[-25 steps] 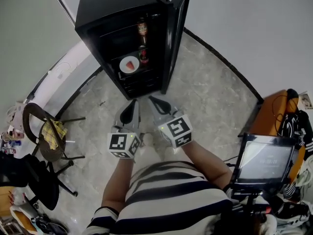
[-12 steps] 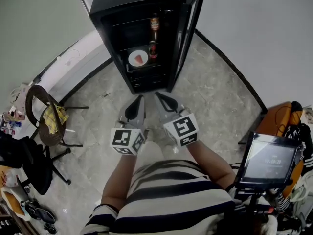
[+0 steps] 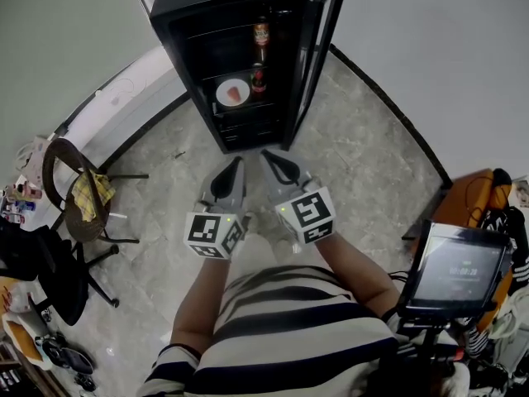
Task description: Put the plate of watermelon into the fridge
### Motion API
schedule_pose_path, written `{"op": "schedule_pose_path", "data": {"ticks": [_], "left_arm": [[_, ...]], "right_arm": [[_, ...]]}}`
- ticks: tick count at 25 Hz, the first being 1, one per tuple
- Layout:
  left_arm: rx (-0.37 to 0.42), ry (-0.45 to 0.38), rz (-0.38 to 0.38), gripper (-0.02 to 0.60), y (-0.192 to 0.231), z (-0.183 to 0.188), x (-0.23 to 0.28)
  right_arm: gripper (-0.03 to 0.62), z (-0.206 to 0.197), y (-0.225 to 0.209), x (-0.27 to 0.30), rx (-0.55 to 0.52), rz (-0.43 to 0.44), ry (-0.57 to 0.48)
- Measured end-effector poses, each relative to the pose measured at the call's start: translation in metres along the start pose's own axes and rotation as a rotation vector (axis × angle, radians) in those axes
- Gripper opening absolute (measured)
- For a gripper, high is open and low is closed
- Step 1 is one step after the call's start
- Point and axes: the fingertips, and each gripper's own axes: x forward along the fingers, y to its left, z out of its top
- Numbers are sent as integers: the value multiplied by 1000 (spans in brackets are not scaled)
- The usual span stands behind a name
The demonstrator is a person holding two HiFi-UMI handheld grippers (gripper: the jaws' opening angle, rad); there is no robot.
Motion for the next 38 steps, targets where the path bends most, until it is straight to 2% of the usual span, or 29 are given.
{"op": "schedule_pose_path", "data": {"ticks": [3, 10, 15, 22, 34, 38], "left_arm": [[1, 9, -8, 0, -2, -4, 1], [-5, 17, -15, 0, 7, -4, -4], [0, 20, 13, 0, 23, -3, -5], [-9, 35, 14, 0, 39, -6, 6], [-32, 64, 16, 0, 133, 5, 29], [-40, 74, 47, 0, 164, 2, 23]], "right_arm": [[-5, -5, -2, -1, 4, -6, 24], [-5, -3, 1, 4, 5, -27, 0], [-5, -2, 9, 21, 16, 1, -4], [-5, -5, 6, 39, 25, 3, 22], [-5, 0, 4, 145, 63, 10, 50], [-5, -10, 8, 174, 72, 15, 79]]}}
